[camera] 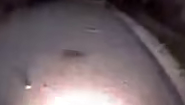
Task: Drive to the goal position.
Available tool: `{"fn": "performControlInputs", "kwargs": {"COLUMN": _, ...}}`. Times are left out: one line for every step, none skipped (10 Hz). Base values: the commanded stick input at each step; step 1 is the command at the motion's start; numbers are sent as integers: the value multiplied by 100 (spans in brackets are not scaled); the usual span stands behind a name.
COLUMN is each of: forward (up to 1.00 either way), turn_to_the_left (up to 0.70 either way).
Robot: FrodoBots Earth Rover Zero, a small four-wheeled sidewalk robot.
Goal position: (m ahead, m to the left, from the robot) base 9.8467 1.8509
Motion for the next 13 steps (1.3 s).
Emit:
{"fn": "performControlInputs", "kwargs": {"forward": 70, "turn_to_the_left": 0}}
{"fn": "performControlInputs", "kwargs": {"forward": 70, "turn_to_the_left": 0}}
{"fn": "performControlInputs", "kwargs": {"forward": 70, "turn_to_the_left": 0}}
{"fn": "performControlInputs", "kwargs": {"forward": 70, "turn_to_the_left": 0}}
{"fn": "performControlInputs", "kwargs": {"forward": 70, "turn_to_the_left": 0}}
{"fn": "performControlInputs", "kwargs": {"forward": 70, "turn_to_the_left": 0}}
{"fn": "performControlInputs", "kwargs": {"forward": 70, "turn_to_the_left": 0}}
{"fn": "performControlInputs", "kwargs": {"forward": 70, "turn_to_the_left": 0}}
{"fn": "performControlInputs", "kwargs": {"forward": 70, "turn_to_the_left": 0}}
{"fn": "performControlInputs", "kwargs": {"forward": 70, "turn_to_the_left": 0}}
{"fn": "performControlInputs", "kwargs": {"forward": 70, "turn_to_the_left": 0}}
{"fn": "performControlInputs", "kwargs": {"forward": 70, "turn_to_the_left": 0}}
{"fn": "performControlInputs", "kwargs": {"forward": 70, "turn_to_the_left": 0}}
